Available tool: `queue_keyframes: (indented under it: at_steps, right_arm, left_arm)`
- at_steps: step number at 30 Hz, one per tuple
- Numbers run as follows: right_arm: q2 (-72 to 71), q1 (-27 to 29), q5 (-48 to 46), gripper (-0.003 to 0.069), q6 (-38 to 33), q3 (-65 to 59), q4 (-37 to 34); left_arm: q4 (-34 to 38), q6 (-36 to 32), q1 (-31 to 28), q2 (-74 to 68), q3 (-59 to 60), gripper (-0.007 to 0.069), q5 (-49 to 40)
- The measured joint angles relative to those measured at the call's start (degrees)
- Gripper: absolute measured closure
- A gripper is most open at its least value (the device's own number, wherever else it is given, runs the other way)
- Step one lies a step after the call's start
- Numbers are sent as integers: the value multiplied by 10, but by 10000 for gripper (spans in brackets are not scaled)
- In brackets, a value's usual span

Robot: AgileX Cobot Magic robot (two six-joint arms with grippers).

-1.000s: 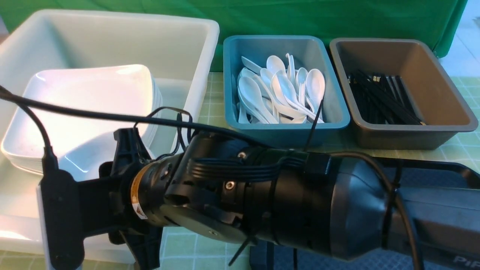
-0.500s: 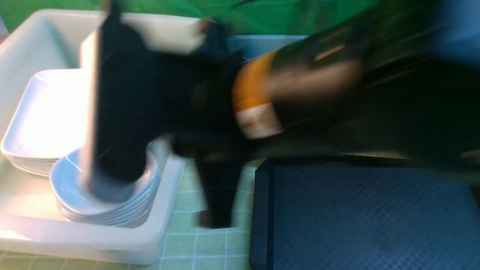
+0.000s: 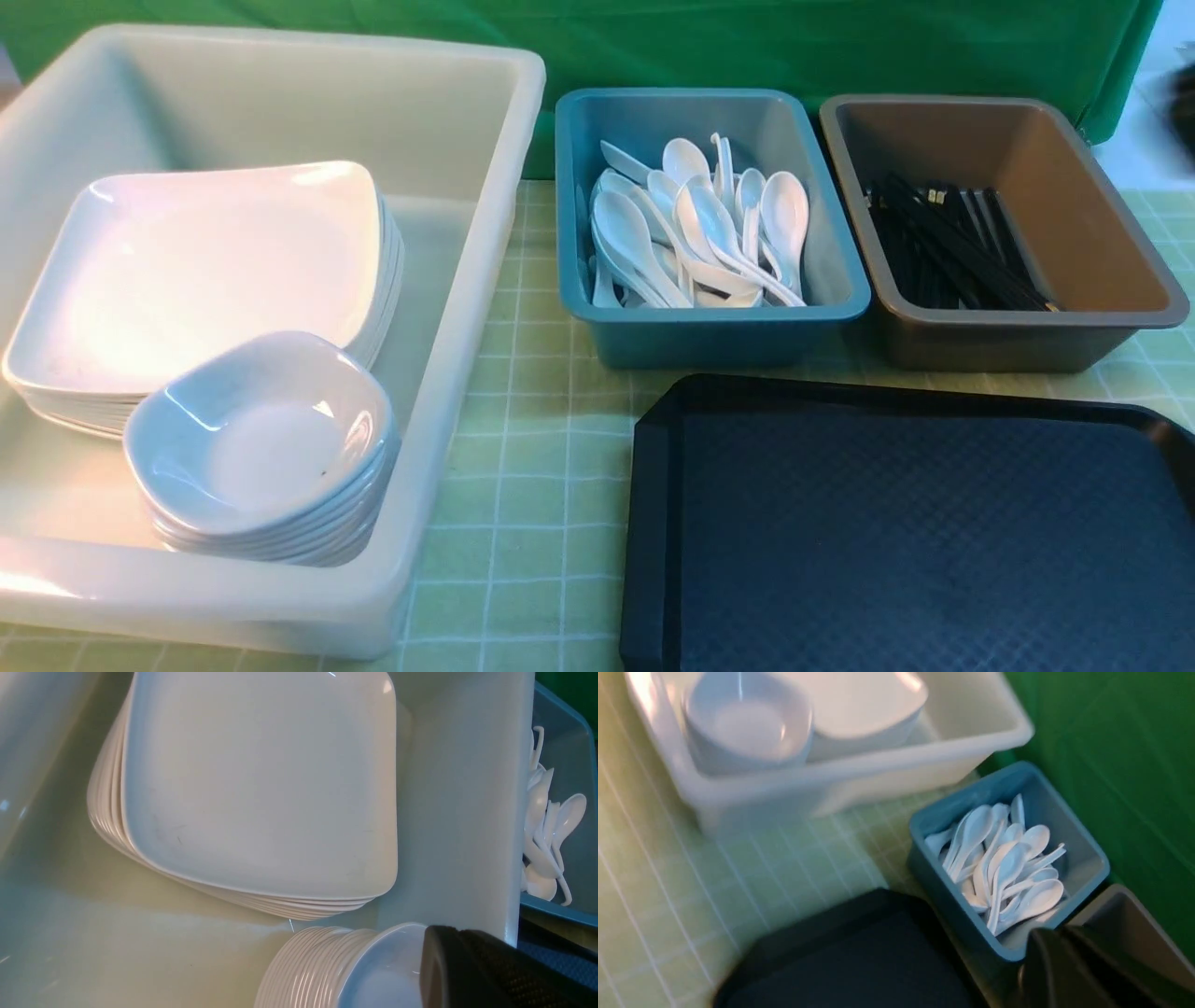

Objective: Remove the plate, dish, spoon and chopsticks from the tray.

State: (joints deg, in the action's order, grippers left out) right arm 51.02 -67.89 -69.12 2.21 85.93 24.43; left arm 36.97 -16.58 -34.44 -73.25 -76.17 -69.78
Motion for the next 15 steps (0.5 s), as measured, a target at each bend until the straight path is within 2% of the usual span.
queue_keyframes:
  at_steps: [7,11,15]
  right_arm:
    - [-199,0,29,651,31,-131,-17]
    - [-265,0,167,651,38,-280,-56]
    - [-274,0,422,651,41,-476,-77]
  left_arm:
    - [0,0,0,0,0,624,0]
    - [0,0,0,0,0,624,0]
    - [0,0,0,0,0,624,0]
